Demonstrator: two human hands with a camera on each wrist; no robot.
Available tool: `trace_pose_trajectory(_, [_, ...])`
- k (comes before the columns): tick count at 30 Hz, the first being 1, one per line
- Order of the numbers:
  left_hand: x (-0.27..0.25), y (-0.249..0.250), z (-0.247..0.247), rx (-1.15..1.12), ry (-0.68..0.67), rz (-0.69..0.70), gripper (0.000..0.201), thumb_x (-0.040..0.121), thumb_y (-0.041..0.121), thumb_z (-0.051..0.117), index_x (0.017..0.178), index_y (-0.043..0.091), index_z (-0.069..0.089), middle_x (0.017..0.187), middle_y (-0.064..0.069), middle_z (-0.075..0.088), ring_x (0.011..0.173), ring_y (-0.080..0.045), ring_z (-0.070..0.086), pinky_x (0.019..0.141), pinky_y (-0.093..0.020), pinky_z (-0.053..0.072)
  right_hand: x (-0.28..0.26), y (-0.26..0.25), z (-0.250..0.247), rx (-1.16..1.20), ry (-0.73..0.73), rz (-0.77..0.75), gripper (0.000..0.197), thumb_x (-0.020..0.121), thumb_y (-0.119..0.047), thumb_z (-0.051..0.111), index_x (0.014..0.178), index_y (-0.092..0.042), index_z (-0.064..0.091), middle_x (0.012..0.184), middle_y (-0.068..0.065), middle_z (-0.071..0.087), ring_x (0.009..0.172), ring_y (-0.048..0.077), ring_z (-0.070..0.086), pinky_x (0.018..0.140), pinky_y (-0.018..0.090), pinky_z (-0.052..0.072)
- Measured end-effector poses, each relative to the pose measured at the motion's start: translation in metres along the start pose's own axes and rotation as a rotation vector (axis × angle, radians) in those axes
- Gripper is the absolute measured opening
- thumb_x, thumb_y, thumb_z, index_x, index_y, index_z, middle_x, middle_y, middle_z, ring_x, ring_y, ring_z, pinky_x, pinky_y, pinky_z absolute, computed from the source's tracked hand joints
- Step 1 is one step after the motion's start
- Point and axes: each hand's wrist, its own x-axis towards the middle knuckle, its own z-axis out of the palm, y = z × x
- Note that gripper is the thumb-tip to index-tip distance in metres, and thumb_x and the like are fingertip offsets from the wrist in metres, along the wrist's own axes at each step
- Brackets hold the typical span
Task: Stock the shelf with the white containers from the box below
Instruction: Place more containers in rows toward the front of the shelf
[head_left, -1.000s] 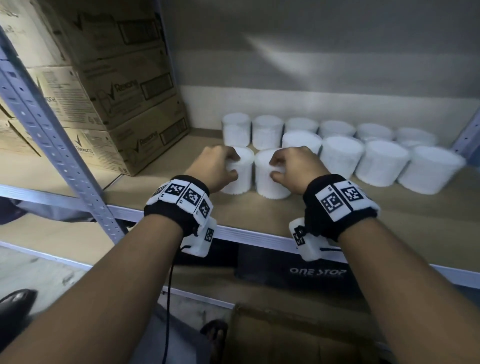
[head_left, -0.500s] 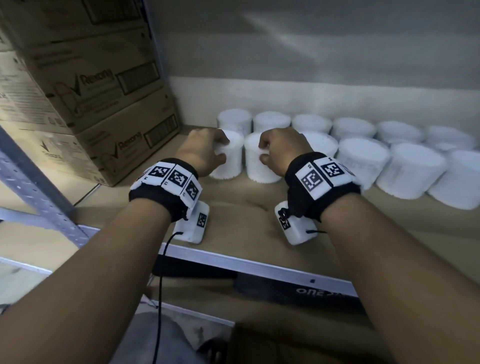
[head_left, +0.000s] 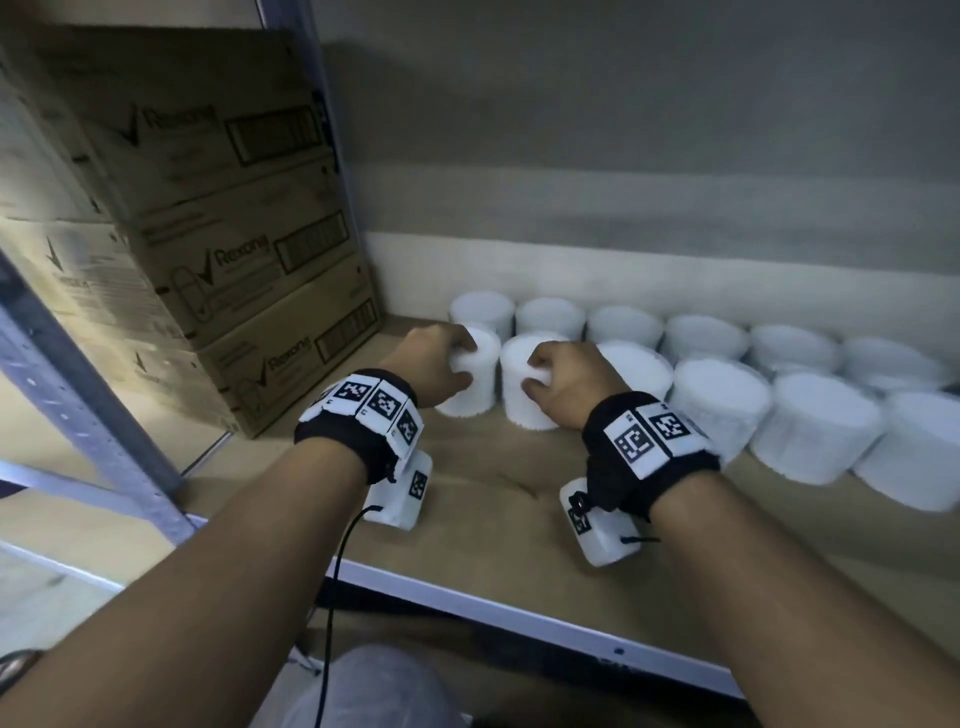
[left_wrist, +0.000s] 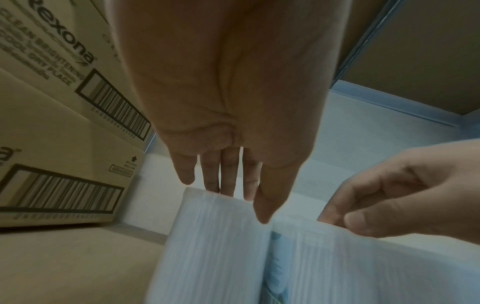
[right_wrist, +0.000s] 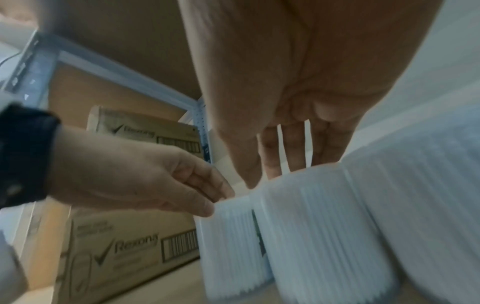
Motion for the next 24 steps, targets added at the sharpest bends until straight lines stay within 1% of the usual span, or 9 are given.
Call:
trace_pose_trajectory(2, [-0.001, 0.009, -0.004, -0.017, -0.002, 0.002, 0.046, 0.084, 0.022, 0.065, 0.129, 0.02, 0.054, 0.135, -0.004, 0.055, 0.122, -0.022, 0.053, 0.096, -0.027, 0.042, -0.003, 0.005, -0.009, 0.08, 0.006, -0.005, 0.04, 0.089, -0.026, 0.06, 0.127, -0.014, 0.058, 0.13, 0.007, 0.059, 0.121, 0.022, 0.053, 0.099, 0.025, 0.04])
trace_pose_trajectory(4, [0.0, 0.024, -0.008, -0.024, 0.011, 0.034, 0.045, 0.086, 0.022, 0.064, 0.129, 0.02, 0.054, 0.135, -0.003, 0.054, 0.122, -0.021, 0.052, 0.093, -0.024, 0.04, -0.008, 0.015, -0.024, 0.094, 0.082, -0.032, 0.037, 0.088, -0.025, 0.06, 0.124, -0.014, 0.059, 0.129, 0.006, 0.057, 0.122, 0.023, 0.05, 0.1, 0.028, 0.039])
trace_pose_trajectory(7, [0.004, 0.056, -0.009, -0.041, 0.022, 0.1, 0.043, 0.086, 0.024, 0.063, 0.128, 0.018, 0.054, 0.132, -0.003, 0.055, 0.122, -0.021, 0.052, 0.096, -0.025, 0.039, -0.019, 0.042, -0.054, 0.093, 0.186, -0.006, 0.032, 0.087, -0.022, 0.062, 0.118, -0.013, 0.064, 0.124, 0.006, 0.061, 0.119, 0.024, 0.053, 0.1, 0.029, 0.04])
trace_pose_trajectory(11, [0.009, 0.114, 0.0, -0.078, -0.016, 0.206, 0.044, 0.086, 0.025, 0.063, 0.129, 0.017, 0.054, 0.13, -0.004, 0.056, 0.12, -0.021, 0.052, 0.094, -0.023, 0.038, -0.044, 0.095, -0.097, 0.077, 0.172, 0.089, 0.029, 0.087, -0.024, 0.061, 0.116, -0.019, 0.064, 0.127, 0.004, 0.06, 0.121, 0.025, 0.05, 0.103, 0.036, 0.042])
trace_pose_trajectory(13, [0.011, 0.146, 0.007, -0.096, -0.031, 0.259, 0.044, 0.086, 0.026, 0.063, 0.129, 0.019, 0.054, 0.13, -0.004, 0.055, 0.121, -0.021, 0.052, 0.094, -0.024, 0.039, -0.06, 0.121, -0.118, 0.061, 0.176, 0.143, 0.027, 0.087, -0.023, 0.062, 0.114, -0.019, 0.065, 0.126, 0.006, 0.061, 0.118, 0.026, 0.052, 0.1, 0.031, 0.041])
trace_pose_trajectory(17, [0.012, 0.208, 0.029, -0.139, -0.088, 0.366, 0.044, 0.087, 0.027, 0.062, 0.13, 0.018, 0.053, 0.133, -0.004, 0.053, 0.122, -0.02, 0.051, 0.097, -0.024, 0.039, -0.091, 0.166, -0.156, 0.029, 0.26, 0.287, 0.026, 0.088, -0.02, 0.061, 0.112, -0.013, 0.067, 0.122, 0.008, 0.063, 0.112, 0.027, 0.057, 0.094, 0.026, 0.04])
trace_pose_trajectory(19, [0.013, 0.235, 0.041, -0.153, -0.109, 0.407, 0.043, 0.088, 0.027, 0.061, 0.129, 0.017, 0.054, 0.132, -0.005, 0.053, 0.122, -0.021, 0.052, 0.096, -0.023, 0.039, -0.104, 0.185, -0.167, 0.023, 0.276, 0.37, 0.026, 0.089, -0.022, 0.061, 0.112, -0.013, 0.067, 0.122, 0.007, 0.063, 0.114, 0.027, 0.057, 0.095, 0.027, 0.041])
trace_pose_trajectory(22, [0.017, 0.264, 0.062, -0.16, -0.14, 0.434, 0.043, 0.089, 0.027, 0.06, 0.129, 0.015, 0.053, 0.131, -0.006, 0.052, 0.12, -0.022, 0.052, 0.093, -0.022, 0.037, -0.116, 0.209, -0.171, -0.005, 0.262, 0.444, 0.029, 0.087, -0.025, 0.063, 0.114, -0.013, 0.066, 0.125, 0.01, 0.061, 0.115, 0.028, 0.057, 0.101, 0.033, 0.044])
trace_pose_trajectory(24, [0.019, 0.279, 0.076, -0.146, -0.165, 0.435, 0.045, 0.089, 0.028, 0.059, 0.131, 0.014, 0.051, 0.134, -0.007, 0.05, 0.122, -0.022, 0.05, 0.097, -0.024, 0.038, -0.12, 0.221, -0.171, -0.019, 0.244, 0.47, 0.03, 0.087, -0.025, 0.063, 0.114, -0.012, 0.066, 0.125, 0.012, 0.061, 0.114, 0.028, 0.057, 0.101, 0.034, 0.044])
